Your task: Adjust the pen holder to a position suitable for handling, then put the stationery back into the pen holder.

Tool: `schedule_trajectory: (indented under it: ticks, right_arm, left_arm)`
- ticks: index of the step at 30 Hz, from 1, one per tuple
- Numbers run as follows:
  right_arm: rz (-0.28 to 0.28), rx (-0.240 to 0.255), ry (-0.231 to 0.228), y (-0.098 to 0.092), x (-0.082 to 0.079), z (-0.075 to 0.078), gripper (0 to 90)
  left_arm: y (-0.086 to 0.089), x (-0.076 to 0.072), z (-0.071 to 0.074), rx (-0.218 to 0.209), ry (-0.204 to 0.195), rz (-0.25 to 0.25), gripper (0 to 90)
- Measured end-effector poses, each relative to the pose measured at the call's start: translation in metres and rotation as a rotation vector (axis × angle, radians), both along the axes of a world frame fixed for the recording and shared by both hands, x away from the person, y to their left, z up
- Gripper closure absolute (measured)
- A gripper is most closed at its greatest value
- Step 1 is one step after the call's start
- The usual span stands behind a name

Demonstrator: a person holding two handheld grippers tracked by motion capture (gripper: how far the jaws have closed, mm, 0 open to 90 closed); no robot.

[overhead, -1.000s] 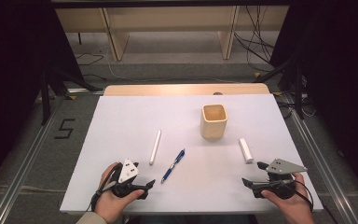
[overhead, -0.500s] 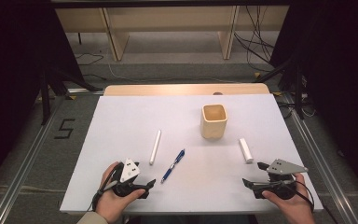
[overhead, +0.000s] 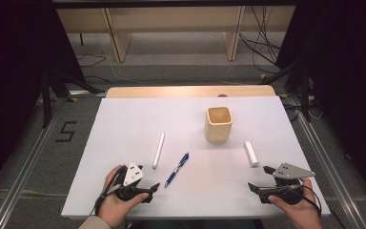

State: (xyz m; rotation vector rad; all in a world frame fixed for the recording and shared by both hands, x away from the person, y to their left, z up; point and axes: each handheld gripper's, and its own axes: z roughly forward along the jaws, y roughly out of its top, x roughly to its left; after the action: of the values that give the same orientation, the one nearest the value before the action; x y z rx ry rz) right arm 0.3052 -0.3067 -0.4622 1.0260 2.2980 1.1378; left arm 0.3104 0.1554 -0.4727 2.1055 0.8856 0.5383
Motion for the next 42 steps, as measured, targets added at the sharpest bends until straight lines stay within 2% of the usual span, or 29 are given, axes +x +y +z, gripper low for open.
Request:
schedule_trajectory:
  ticks: [19,30,42]
  right_arm:
    - [0.006,-0.005,0.005,0.0015,0.0005,-0.0001,16.6]
    - [0.0,-0.001,0.0,0.002,0.0021,-0.0001,16.6]
    - [-0.009,-0.012,0.01,0.0013,0.0011,-0.0008,16.9]
  left_arm:
    - [-0.0025,0.0008,0.0012,-0.015,-0.004,0.007,16.6]
    - [-0.0024,0.0047,0.0031,-0.034,0.004,0.053,22.6]
    - [-0.0042,0.0066,0.0037,-0.021,0.009,0.072,23.8]
